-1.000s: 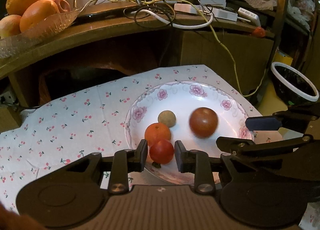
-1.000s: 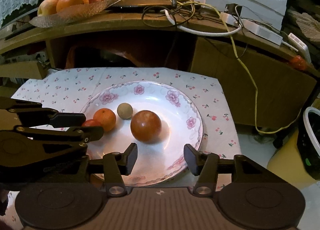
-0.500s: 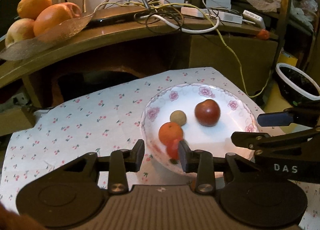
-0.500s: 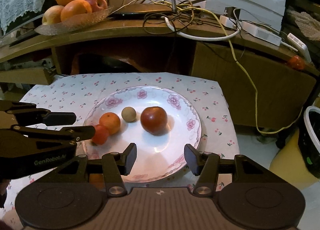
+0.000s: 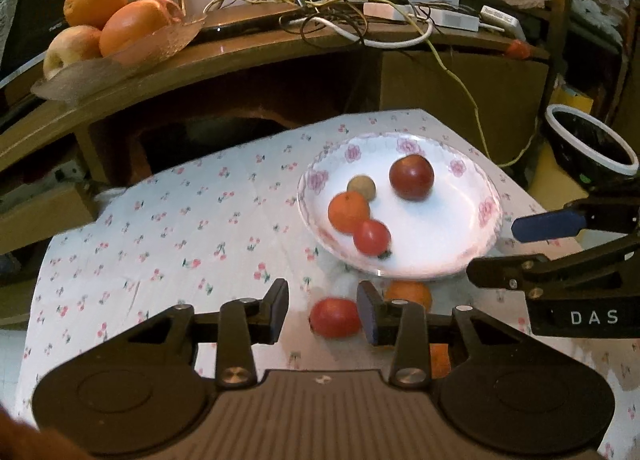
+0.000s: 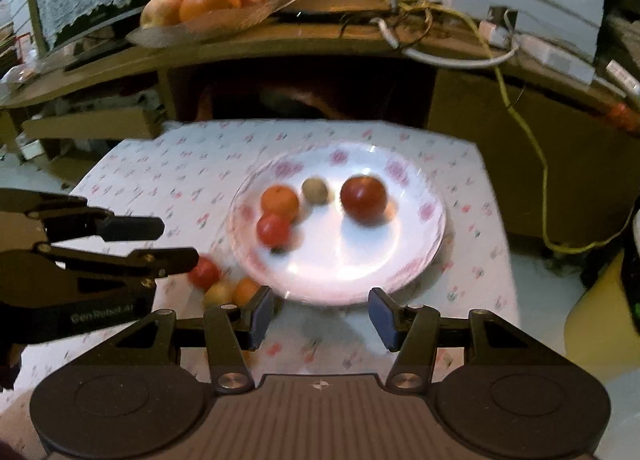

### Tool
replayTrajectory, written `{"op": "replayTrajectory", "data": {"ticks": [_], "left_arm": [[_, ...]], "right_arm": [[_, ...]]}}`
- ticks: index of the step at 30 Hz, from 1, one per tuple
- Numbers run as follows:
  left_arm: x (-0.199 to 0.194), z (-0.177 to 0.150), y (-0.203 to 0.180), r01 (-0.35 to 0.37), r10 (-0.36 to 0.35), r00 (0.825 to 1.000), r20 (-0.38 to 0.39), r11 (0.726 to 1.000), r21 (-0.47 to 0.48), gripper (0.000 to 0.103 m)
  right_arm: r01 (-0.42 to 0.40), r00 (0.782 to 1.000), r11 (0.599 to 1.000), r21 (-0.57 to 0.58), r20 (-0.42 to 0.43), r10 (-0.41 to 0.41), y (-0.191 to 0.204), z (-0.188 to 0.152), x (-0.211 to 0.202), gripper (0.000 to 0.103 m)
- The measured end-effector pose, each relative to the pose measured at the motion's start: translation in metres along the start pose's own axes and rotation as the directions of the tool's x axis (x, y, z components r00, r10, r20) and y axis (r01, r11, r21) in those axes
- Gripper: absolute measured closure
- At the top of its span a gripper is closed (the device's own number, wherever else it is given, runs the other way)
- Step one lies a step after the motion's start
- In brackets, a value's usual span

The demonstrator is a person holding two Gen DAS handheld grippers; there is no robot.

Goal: Organize fruits
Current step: 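Move the right gripper to a mandarin orange on the cloth and grasp it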

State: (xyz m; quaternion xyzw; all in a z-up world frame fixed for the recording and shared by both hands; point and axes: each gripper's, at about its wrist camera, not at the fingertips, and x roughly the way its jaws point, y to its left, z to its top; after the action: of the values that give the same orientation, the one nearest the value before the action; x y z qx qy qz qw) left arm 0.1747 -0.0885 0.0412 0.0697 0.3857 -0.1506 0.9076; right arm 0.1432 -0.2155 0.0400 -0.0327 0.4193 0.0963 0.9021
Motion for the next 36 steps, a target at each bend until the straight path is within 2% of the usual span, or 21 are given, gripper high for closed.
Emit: {"op": "replayTrajectory", "data": {"ticks": [7,18,23,25,28,36], "left_arm": [[-0.011,-0.023,0.002,0.003,-0.003,0.999,-0.05,1.0,0.002,0.059],[-0.008,-0.027,0.003,0.018,-0.016,0.998,-0.057,0.999,0.034,0.059],[-0.001,-0.025,0.002,0.022,-0.019,0.998,-0.065,0.999,0.045,0.059],[0.001,-0.024,0.001,0.029,-0.025,0.997,-0.068,0.998,0.05,0.059],[0.004,-0.022,-0.004,0.037,-0.032,0.997,-0.067,0.997,0.066,0.059],[0.009,-0.017,-0.008,0.026,-0.019,0.998,-0.06,0.993,0.118,0.058]], "right_arm": [[-0.063,0.997,0.997,-0.054,-0.043,0.061,0.02,-0.011,-0.001,0.049],[-0.113,0.988,0.989,-0.1,-0.117,0.101,0.036,-0.017,0.019,0.051],[-0.151,0.98,0.986,-0.063,-0.141,0.141,0.03,-0.016,0.022,0.057],[-0.182,0.972,0.983,-0.025,-0.155,0.176,0.026,-0.016,0.022,0.07],[-0.2,0.968,0.98,-0.012,-0.156,0.196,0.024,-0.016,0.017,0.078],[-0.225,0.958,0.974,-0.035,-0.188,0.215,0.029,-0.018,0.02,0.076]]}}
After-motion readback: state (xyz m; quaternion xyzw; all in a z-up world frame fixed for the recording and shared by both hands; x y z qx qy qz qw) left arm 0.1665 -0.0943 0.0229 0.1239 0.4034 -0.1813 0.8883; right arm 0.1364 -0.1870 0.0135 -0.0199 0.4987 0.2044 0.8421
